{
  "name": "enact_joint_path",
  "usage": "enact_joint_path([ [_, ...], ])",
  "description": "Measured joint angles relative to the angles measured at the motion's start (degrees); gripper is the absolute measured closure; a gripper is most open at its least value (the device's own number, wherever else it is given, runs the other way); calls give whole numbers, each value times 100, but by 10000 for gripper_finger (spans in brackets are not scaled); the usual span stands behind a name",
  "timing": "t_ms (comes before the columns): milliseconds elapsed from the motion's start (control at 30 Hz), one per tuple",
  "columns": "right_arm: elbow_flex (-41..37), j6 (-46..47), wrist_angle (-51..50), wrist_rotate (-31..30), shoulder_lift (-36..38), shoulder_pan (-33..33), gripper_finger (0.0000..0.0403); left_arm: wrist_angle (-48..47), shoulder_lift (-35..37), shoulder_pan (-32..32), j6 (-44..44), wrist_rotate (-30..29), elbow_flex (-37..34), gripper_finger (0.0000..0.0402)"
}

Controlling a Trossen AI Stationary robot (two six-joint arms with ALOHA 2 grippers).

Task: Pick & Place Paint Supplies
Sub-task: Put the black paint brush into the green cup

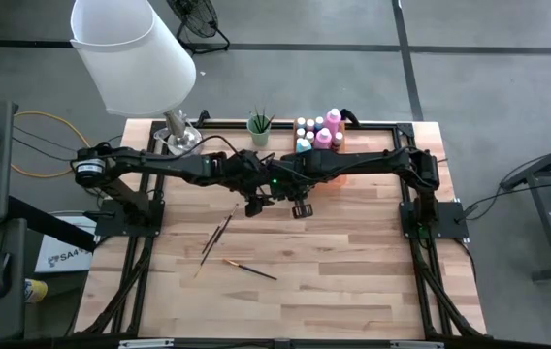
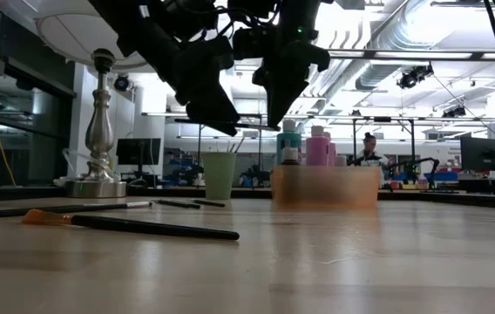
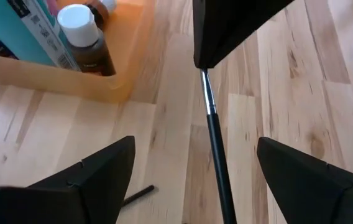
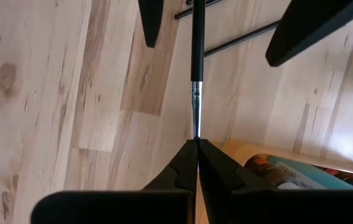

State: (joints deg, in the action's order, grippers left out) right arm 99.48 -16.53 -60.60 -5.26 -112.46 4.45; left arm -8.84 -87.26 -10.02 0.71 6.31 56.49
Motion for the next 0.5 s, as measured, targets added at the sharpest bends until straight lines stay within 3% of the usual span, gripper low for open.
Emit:
enact_joint_path([
  [167,0,-8,13,11,0,-7,399,130,0,0,-7,82,-2,96],
  [500,0,-86,121,103,0,-57,399,192,0,2,-44,431,-2,215],
])
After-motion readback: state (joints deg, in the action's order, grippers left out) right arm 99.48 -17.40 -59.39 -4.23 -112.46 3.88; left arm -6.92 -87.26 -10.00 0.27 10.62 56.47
